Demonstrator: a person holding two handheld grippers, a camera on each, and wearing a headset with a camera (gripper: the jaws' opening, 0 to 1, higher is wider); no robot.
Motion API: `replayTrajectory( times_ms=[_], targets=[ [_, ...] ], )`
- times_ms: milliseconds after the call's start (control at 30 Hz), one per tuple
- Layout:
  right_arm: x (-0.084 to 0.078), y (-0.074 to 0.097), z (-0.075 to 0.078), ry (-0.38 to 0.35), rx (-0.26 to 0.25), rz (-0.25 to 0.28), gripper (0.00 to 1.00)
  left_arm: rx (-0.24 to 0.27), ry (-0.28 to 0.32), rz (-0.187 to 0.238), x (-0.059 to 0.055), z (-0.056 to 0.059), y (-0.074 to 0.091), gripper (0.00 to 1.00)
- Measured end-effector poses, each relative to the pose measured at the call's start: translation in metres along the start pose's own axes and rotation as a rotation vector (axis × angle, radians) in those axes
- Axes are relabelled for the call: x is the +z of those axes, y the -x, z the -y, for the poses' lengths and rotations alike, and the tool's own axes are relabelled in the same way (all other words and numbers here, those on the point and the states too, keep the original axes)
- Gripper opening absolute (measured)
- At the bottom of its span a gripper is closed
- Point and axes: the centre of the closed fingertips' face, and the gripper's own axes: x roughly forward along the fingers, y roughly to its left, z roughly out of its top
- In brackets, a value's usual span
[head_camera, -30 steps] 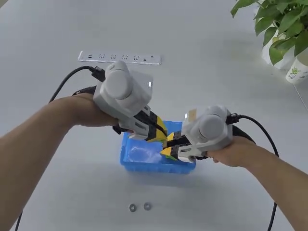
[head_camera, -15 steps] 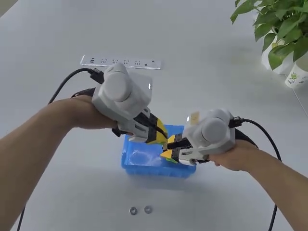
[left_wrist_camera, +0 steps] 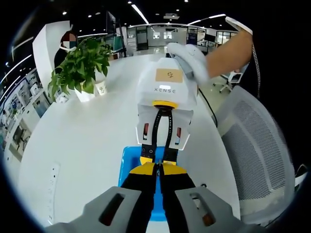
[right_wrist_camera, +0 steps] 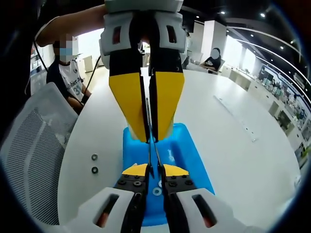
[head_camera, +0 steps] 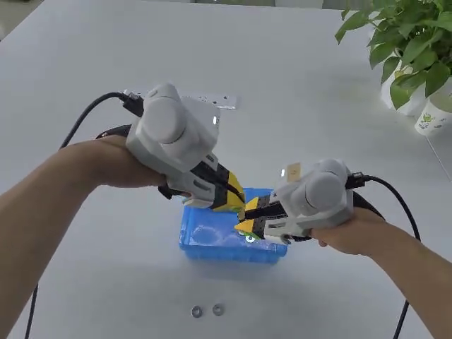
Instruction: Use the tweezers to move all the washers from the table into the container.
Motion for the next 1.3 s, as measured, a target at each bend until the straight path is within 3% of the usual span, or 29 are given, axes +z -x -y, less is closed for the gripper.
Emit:
replayTrajectory(
  times_ms=[267,667,1000,1300],
  targets=[
    [0.012,0.009,-0.011,0.02,-0.005,0.013,0.11,0.004,-0.001,0.001,0.008,0.012,0.012,0.06],
    [0.021,0.015,-0.036,0.042,0.008,0.016,0.11,0.005,-0.006,-0.017,0.012,0.037,0.021,0.06],
    [0.016,0.009,-0.064,0.048,0.043,0.011,0.11,-0.007,-0.002,-0.033,0.003,0.063,0.017,0.06],
    [0.01,0.001,-0.083,0.037,0.071,0.011,0.11,-0.017,0.016,-0.041,-0.008,0.077,0.014,0.06]
  ],
)
